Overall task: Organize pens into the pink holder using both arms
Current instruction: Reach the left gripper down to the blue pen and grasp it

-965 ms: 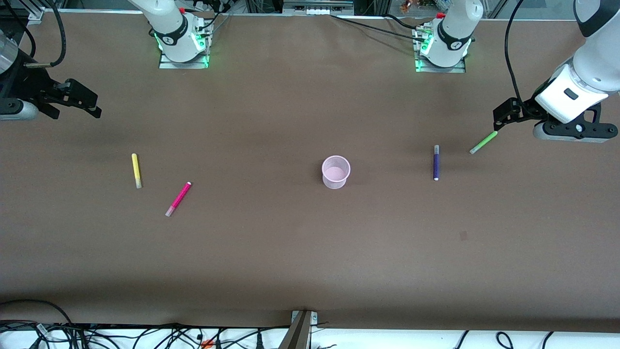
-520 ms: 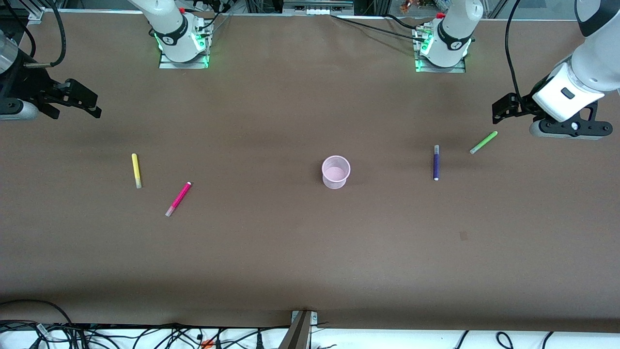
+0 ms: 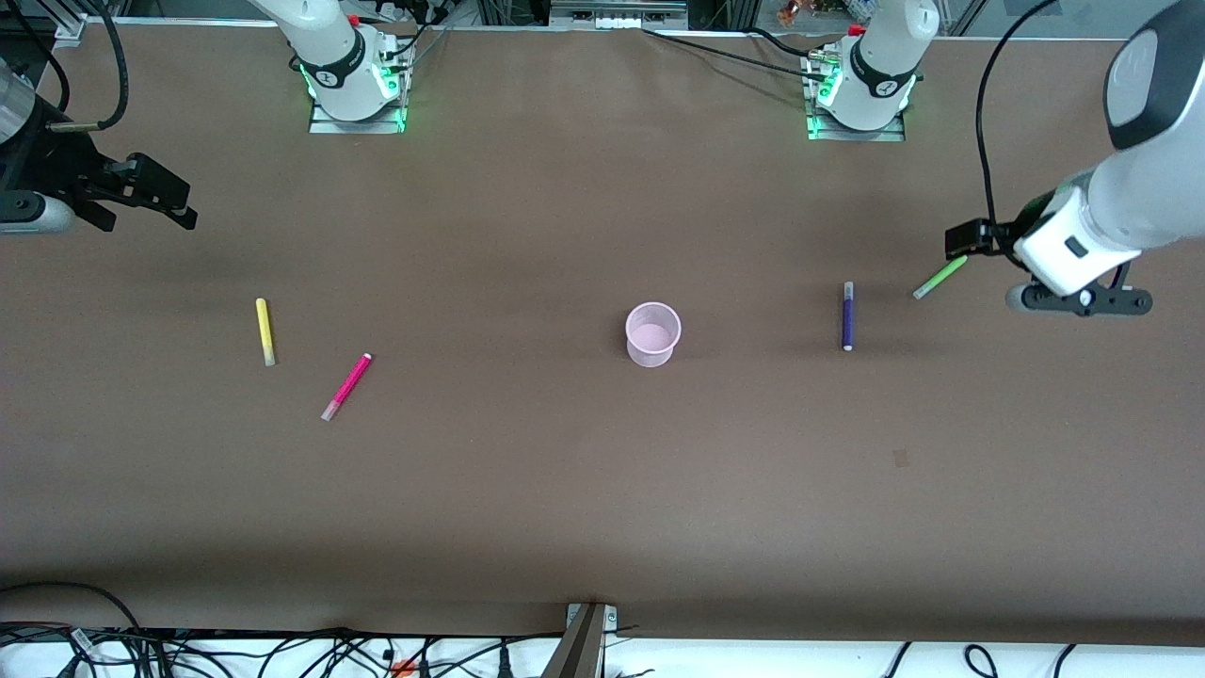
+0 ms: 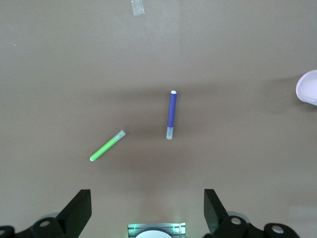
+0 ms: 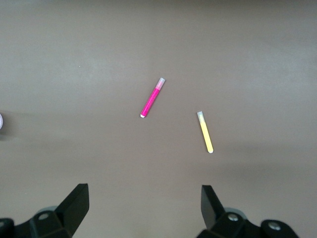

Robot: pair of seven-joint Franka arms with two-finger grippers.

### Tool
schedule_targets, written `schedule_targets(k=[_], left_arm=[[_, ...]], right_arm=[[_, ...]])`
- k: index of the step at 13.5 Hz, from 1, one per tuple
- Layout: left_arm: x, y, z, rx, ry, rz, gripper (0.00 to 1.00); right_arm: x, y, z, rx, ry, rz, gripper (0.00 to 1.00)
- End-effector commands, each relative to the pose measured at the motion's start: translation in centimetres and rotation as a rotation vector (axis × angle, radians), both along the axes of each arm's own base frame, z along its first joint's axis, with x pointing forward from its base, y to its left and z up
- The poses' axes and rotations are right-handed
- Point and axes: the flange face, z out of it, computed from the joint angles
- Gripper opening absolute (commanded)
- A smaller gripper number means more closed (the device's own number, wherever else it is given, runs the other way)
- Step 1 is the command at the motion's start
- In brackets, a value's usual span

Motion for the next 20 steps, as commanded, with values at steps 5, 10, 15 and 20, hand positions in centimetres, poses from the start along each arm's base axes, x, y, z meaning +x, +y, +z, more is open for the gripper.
schedule_targets(k=[5,10,15,20], left_arm=[[6.9,0.2,-9.1,-0.046,-0.123,-0.166,1.00],[8.2,-0.8,-18.4,-0.099,-0.078,-0.230,1.00],[2.1,-0.6,-26.4,-0.095,-0.076,-0.214,1.00],[-3.1,-4.7,-31.5,-0.109,0.055,-0.291,1.00]], right_arm=[[0.1,0.2,0.5,-0.001,-0.009,-0.003,1.00],[0.0,0.2,0.4,-0.001,-0.007,-0.005,1.00],[0.1,0.2,0.5,-0.001,-0.009,-0.005,1.00],[0.1,0.2,0.5,-0.001,-0.009,-0.005,1.00]])
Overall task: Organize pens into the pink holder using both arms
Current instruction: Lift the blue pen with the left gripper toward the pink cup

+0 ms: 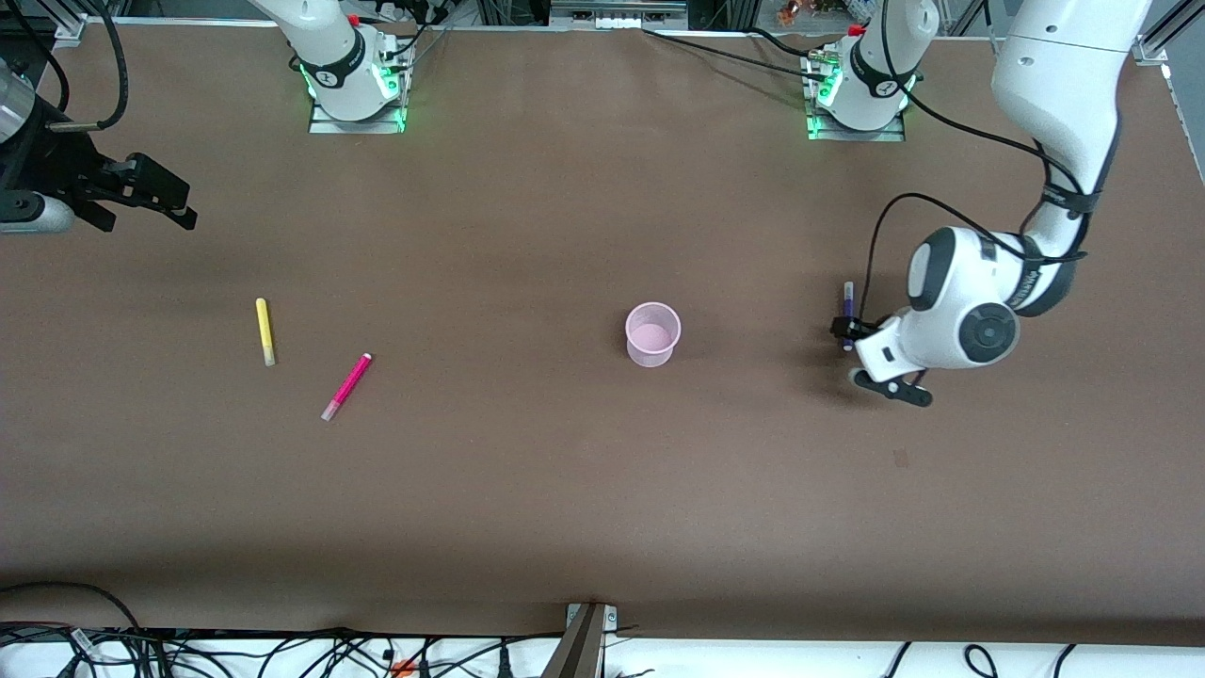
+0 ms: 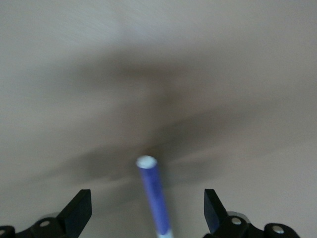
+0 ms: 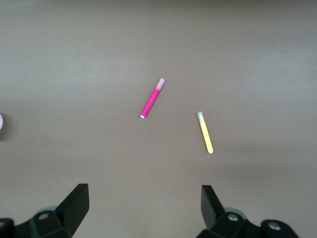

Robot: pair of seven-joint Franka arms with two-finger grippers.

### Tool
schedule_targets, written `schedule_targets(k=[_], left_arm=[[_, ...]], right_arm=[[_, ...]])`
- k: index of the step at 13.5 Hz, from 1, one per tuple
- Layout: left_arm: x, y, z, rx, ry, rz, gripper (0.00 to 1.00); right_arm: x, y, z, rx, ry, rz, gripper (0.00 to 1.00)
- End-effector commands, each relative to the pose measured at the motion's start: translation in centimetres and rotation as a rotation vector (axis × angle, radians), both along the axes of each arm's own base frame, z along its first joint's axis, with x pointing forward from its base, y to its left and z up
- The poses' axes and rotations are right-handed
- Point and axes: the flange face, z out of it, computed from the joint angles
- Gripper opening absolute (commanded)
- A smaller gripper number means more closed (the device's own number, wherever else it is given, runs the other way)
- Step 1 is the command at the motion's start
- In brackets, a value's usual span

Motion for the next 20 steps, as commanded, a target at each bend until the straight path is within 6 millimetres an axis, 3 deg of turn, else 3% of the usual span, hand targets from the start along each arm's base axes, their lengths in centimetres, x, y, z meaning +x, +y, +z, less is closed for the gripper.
schedule_targets(k=[1,5,6,8,9,13,14,15,16,18,19,20], left_arm=[[-2.3,-0.6,0.0,0.004,-0.007,-0.023,1.00],[-2.4,-0.5,-1.1,-0.005,-0.012,-0.038,0.94],[-2.6,-0.5,-1.8,-0.006,-0.001,-0.037,0.83],[-2.6,-0.4,-2.4,-0.007,0.002,-0.034,0.42],[-2.4,-0.3,-2.3,-0.007,-0.001,-0.032,0.27],[-2.1,-0.2,-3.3,-0.012,-0.017,-0.026,0.26],[-2.3,0.2,-3.9,-0.012,-0.010,-0.020,0.29],[-2.1,0.0,-4.1,-0.014,-0.022,-0.021,0.26],[-2.0,0.0,-4.0,-0.015,-0.029,-0.022,0.17],[-1.7,0.0,-3.4,-0.015,-0.040,-0.021,0.00],[-1.4,0.2,-3.1,-0.015,-0.043,-0.018,0.00],[-1.3,0.2,-3.0,-0.014,-0.045,-0.016,0.00]], right_arm=[[0.0,0.2,0.4,-0.001,-0.007,-0.005,1.00],[0.0,0.2,0.4,-0.001,-0.007,-0.005,1.00],[0.0,0.1,0.4,-0.001,-0.007,-0.007,1.00],[0.0,0.1,0.4,-0.001,-0.007,-0.007,1.00],[0.0,0.2,0.4,-0.001,-0.007,-0.005,1.00],[0.2,0.0,0.5,0.003,-0.021,-0.009,1.00],[1.3,0.1,0.0,0.009,-0.051,-0.011,1.00],[1.6,0.2,-0.2,0.009,-0.060,-0.012,1.00],[1.7,0.4,-0.7,0.010,-0.051,-0.019,1.00],[3.2,1.9,-3.8,-0.018,-0.001,0.021,1.00],[3.7,1.6,-5.0,-0.023,0.022,0.017,1.00],[4.9,1.7,-8.0,-0.031,0.068,0.016,1.00]])
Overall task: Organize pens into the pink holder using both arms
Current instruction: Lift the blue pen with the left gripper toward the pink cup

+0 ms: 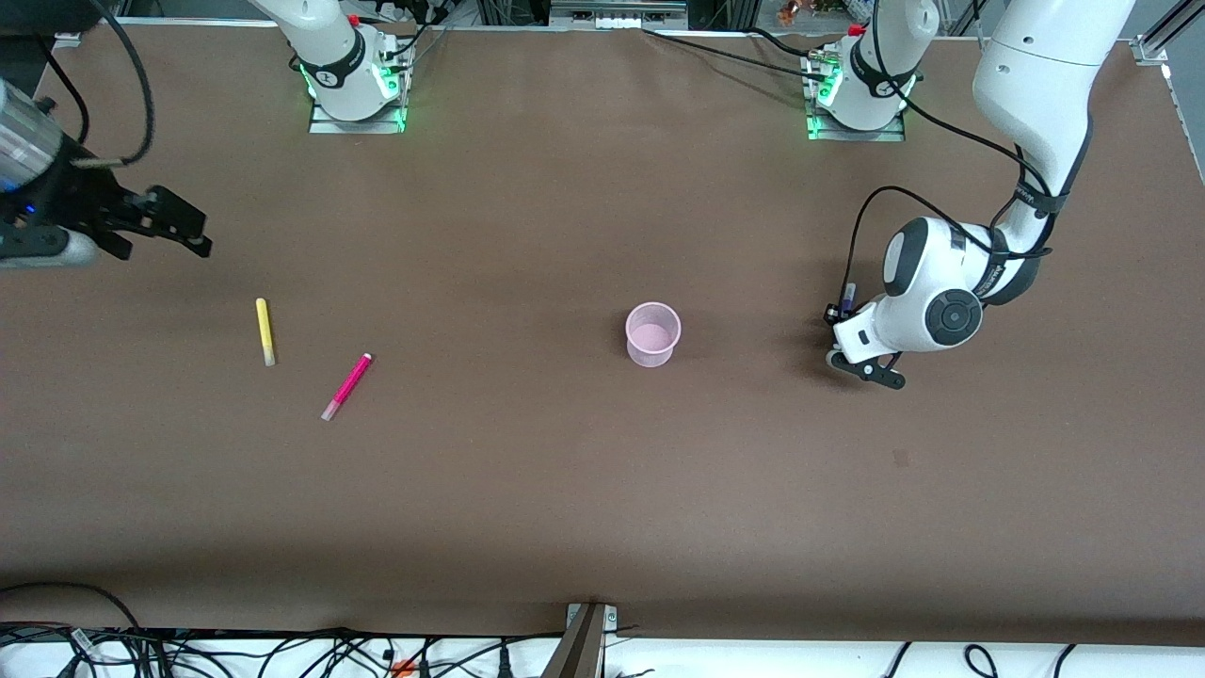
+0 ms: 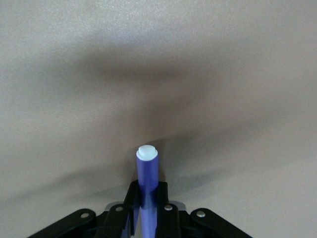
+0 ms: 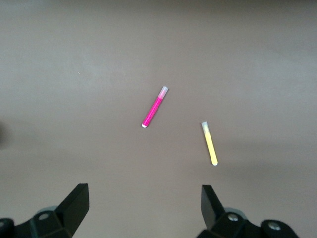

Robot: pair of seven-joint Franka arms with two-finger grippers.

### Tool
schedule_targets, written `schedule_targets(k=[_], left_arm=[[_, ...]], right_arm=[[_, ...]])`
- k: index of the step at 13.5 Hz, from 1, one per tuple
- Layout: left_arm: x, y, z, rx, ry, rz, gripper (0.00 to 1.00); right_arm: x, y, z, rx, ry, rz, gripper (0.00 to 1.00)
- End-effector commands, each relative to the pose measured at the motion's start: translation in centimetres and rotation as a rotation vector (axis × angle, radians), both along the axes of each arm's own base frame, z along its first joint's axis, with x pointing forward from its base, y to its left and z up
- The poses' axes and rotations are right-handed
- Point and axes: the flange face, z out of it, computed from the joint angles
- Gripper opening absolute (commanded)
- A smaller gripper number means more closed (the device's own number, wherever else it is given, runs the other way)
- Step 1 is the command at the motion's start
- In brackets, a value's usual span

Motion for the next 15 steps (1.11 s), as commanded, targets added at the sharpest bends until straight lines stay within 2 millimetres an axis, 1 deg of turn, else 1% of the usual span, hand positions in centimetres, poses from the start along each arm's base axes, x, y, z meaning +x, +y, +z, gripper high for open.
schedule_targets(k=[1,2,3,4,5,6,7,8,9,10,11,12,13,14,15], left_arm=[[0.8,0.3,-0.2,-0.010,-0.037,-0.012,0.00],[1.2,0.2,0.6,-0.012,-0.052,-0.017,0.00],[1.5,0.0,1.8,-0.011,-0.068,-0.022,0.00],[2.3,-0.4,3.4,-0.010,-0.070,-0.028,0.00],[3.0,-1.3,5.2,-0.014,-0.053,-0.050,0.00],[4.1,-2.1,7.1,-0.025,-0.043,-0.079,0.00],[5.5,-2.6,9.5,-0.040,-0.041,-0.131,0.00],[7.0,-3.0,11.7,-0.058,-0.056,-0.184,0.00],[7.9,-2.9,13.3,-0.089,-0.067,-0.222,0.00],[8.7,-3.5,14.6,-0.117,-0.094,-0.279,0.00],[8.9,-5.0,14.8,-0.194,-0.103,-0.339,0.00],[9.1,-7.2,15.9,-0.312,-0.128,-0.366,0.00],[9.1,-7.8,16.3,-0.388,-0.139,-0.368,0.00],[9.0,-9.1,16.6,-0.477,-0.151,-0.382,0.00],[8.6,-11.0,17.1,-0.577,-0.169,-0.410,0.00]], right_arm=[[3.2,0.5,-7.8,-0.049,0.114,0.007,1.00],[3.7,0.0,-8.7,-0.064,0.120,0.005,1.00],[3.8,0.5,-8.6,-0.061,0.099,0.008,1.00],[3.9,1.2,-9.1,-0.057,0.104,-0.004,1.00],[4.2,1.5,-10.2,-0.055,0.105,-0.014,1.00],[4.7,1.6,-12.3,-0.056,0.103,-0.042,1.00],[4.9,2.2,-14.4,-0.051,0.084,-0.077,1.00],[4.8,3.1,-16.7,-0.051,0.075,-0.106,1.00],[4.4,4.4,-18.9,-0.052,0.066,-0.152,1.00],[4.4,5.3,-20.9,-0.054,0.060,-0.198,1.00],[4.7,6.4,-23.5,-0.058,0.068,-0.228,1.00],[5.2,7.0,-26.2,-0.050,0.069,-0.280,1.00],[5.6,7.0,-29.2,-0.047,0.072,-0.318,0.99],[5.8,6.6,-30.9,-0.046,0.079,-0.335,0.99],[5.8,5.9,-31.9,-0.045,0.094,-0.350,0.99]])
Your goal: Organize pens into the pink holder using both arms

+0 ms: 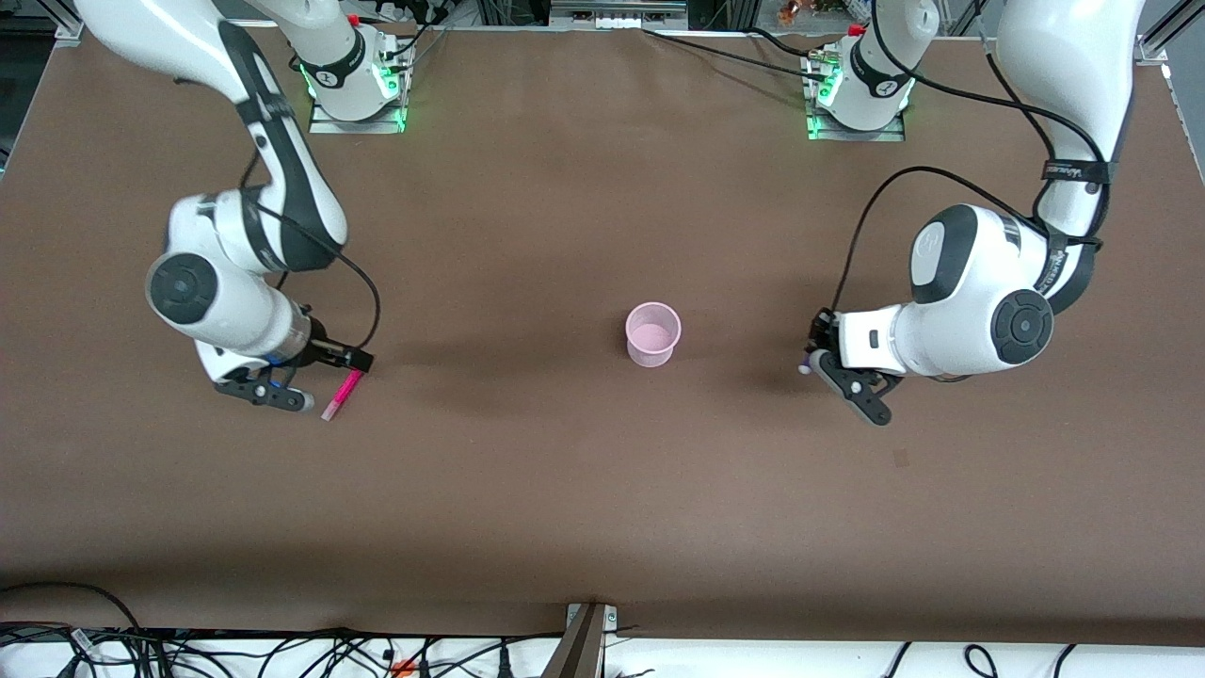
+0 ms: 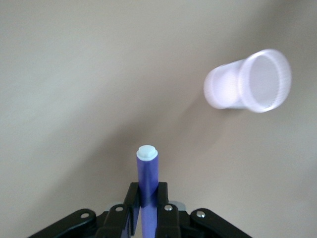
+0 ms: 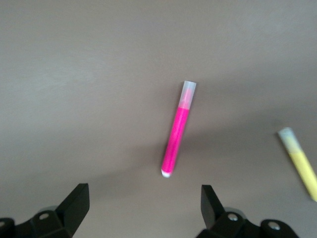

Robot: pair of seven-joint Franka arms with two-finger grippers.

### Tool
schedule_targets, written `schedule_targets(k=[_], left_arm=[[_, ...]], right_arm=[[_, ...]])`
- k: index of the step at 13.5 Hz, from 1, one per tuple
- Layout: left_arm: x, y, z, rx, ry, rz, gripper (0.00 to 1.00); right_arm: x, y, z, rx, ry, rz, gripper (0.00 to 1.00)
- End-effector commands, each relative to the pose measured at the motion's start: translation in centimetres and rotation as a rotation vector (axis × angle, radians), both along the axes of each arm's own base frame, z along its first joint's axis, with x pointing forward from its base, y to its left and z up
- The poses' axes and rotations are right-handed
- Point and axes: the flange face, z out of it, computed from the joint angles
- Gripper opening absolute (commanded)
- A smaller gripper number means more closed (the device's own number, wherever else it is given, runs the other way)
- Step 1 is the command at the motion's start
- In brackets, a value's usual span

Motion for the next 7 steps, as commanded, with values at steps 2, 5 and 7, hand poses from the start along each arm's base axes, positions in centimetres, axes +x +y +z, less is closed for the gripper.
schedule_targets(k=[2,5,7], left_arm=[[0.8,-6.7,2.4,-0.324,-0.057,-0.147,0.00],[1.2,-12.0,3.0,-0.481,-0.164,-0.359,0.00],[0.8,-14.4,2.3,-0.633,-0.202,-0.412,0.00]], right_arm=[[0.3,-2.7,-4.3,0.052,0.055,-0.125,0.98],[-1.3,-3.8,-6.5,0.086,0.111,-0.186,0.93],[-2.1,-3.8,-8.0,0.103,0.121,-0.211,0.87]])
